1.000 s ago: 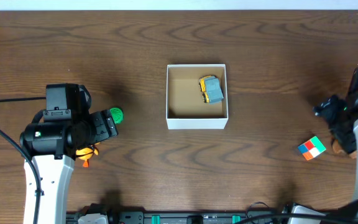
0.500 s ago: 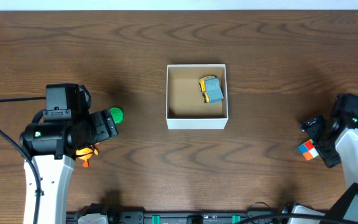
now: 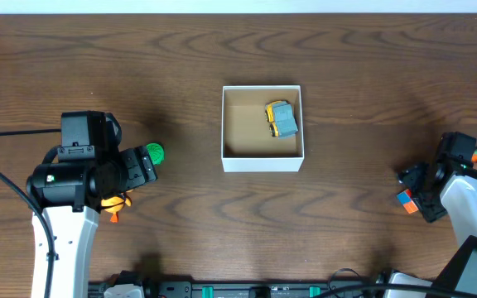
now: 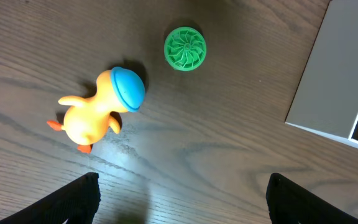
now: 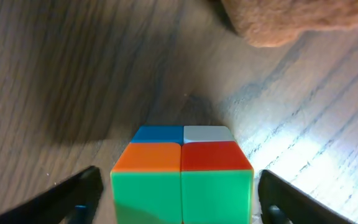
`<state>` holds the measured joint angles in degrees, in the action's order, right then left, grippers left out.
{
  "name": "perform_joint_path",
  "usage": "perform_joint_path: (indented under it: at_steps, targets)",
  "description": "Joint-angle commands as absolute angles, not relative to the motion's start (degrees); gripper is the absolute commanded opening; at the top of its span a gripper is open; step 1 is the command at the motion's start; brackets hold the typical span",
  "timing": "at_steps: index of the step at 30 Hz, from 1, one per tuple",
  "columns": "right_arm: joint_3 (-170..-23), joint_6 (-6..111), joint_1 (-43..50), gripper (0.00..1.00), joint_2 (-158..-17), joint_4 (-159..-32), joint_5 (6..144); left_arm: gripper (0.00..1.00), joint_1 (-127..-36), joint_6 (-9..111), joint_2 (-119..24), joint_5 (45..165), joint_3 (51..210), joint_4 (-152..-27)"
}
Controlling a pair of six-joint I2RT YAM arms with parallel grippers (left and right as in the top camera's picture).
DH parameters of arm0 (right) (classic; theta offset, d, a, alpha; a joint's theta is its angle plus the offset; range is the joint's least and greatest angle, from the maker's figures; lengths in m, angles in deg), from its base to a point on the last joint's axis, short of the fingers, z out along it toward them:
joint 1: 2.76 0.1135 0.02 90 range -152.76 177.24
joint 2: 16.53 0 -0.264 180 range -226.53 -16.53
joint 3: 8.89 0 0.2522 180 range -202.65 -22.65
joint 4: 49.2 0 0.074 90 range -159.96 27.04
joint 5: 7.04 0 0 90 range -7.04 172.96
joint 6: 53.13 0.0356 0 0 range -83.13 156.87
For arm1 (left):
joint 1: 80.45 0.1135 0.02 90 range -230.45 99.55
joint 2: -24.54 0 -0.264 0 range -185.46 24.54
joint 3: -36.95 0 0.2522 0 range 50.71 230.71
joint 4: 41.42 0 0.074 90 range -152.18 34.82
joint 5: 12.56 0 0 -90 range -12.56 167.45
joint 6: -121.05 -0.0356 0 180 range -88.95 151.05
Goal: Pack container
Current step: 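Move the right gripper to the colored cube and grasp it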
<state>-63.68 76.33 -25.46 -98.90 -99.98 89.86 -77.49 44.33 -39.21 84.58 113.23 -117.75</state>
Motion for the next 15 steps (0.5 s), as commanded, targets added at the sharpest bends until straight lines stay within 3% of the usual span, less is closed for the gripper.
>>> perform_joint_path:
  at_steps: [1, 4, 12, 15]
  targets:
    - [-63.3, 76.4, -25.8, 0.71, -99.2, -100.1, 89.9, 0.86, -77.2, 43.8, -39.1, 84.3, 114.3, -117.7]
    - [-63.3, 76.4, -25.8, 0.62, -99.2, -100.3, 89.8, 0.86, -77.2, 43.8, -39.1, 84.3, 114.3, -117.7]
    - [-63.3, 76.4, -25.7, 0.56, -99.2, -100.5, 88.9, 0.86, -77.2, 43.8, -39.1, 84.3, 114.3, -117.7]
    - [-63.3, 76.4, -25.7, 0.48, -99.2, -100.7, 88.9, 0.86, -77.2, 43.8, -39.1, 84.3, 114.3, -117.7]
